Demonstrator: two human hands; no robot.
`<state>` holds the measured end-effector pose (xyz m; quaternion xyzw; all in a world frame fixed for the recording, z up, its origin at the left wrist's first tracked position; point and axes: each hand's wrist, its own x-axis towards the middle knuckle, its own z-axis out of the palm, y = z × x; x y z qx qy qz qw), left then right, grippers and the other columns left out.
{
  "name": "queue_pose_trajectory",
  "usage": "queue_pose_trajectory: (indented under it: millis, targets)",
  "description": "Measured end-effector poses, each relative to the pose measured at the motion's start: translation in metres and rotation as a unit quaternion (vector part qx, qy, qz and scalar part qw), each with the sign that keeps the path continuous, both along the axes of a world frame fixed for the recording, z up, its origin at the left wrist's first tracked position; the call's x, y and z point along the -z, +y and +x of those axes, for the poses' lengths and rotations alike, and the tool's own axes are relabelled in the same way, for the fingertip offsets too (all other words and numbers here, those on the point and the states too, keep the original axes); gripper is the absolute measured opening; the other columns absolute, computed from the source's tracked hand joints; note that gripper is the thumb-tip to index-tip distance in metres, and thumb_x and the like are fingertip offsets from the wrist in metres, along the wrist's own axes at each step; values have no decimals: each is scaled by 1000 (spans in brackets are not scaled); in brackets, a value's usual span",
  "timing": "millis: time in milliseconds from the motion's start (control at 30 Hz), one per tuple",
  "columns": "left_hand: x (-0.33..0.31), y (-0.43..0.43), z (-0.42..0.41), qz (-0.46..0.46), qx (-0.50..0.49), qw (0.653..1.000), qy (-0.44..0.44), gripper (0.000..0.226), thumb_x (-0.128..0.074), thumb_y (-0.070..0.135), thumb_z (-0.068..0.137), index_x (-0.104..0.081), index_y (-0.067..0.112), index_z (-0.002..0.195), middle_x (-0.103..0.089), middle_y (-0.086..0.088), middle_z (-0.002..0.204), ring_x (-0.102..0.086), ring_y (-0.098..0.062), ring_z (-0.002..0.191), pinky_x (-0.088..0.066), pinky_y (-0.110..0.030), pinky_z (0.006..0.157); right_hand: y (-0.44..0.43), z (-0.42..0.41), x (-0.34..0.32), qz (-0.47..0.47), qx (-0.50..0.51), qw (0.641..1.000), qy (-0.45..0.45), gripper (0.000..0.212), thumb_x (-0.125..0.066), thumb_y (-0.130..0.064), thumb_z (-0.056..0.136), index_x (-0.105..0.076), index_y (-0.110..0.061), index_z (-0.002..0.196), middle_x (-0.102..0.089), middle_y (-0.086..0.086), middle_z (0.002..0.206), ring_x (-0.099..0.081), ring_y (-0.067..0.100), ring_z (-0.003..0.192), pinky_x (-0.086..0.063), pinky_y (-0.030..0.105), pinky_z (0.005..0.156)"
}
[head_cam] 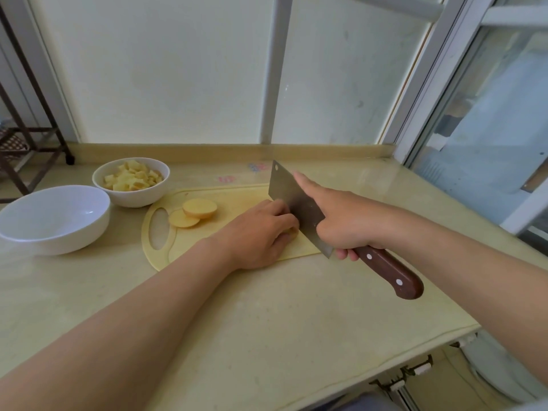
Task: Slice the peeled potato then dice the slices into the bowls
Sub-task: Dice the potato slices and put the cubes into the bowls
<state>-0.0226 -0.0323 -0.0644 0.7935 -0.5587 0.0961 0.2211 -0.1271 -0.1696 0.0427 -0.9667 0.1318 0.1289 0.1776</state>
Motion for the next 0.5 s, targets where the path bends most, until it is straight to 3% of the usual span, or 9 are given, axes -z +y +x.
queue_pose_trajectory:
  millis: [167, 333, 500]
  targets:
    - [0, 0, 1, -5, 4, 1000, 5, 26, -47, 30, 94, -64, 16, 108, -52, -3, 101, -48, -22, 86, -48, -41, 80, -5, 5, 4, 33, -5, 999, 16, 105, -39, 3, 91, 16, -62, 152, -73, 20, 79, -66, 27, 52, -55, 31, 49]
    - [3, -2, 3, -14, 12, 1000, 4, 30, -43, 31, 92, -65, 16, 105, -53, -4, 99, -49, -22, 84, -47, -39, 79, -6, 15, 10, 32, -2, 999, 23, 102, -40, 0, 92, 16, -59, 154, -72, 17, 73, -62, 21, 44, -51, 27, 44]
    - [4, -4, 4, -23, 19, 1000, 3, 26, -47, 27, 90, -67, 13, 101, -53, -5, 95, -49, -24, 82, -47, -38, 77, 0, 40, 12, 17, -10, 1000, 8, 99, -38, -3, 91, 17, -53, 157, -72, 15, 77, -66, 23, 52, -53, 28, 45]
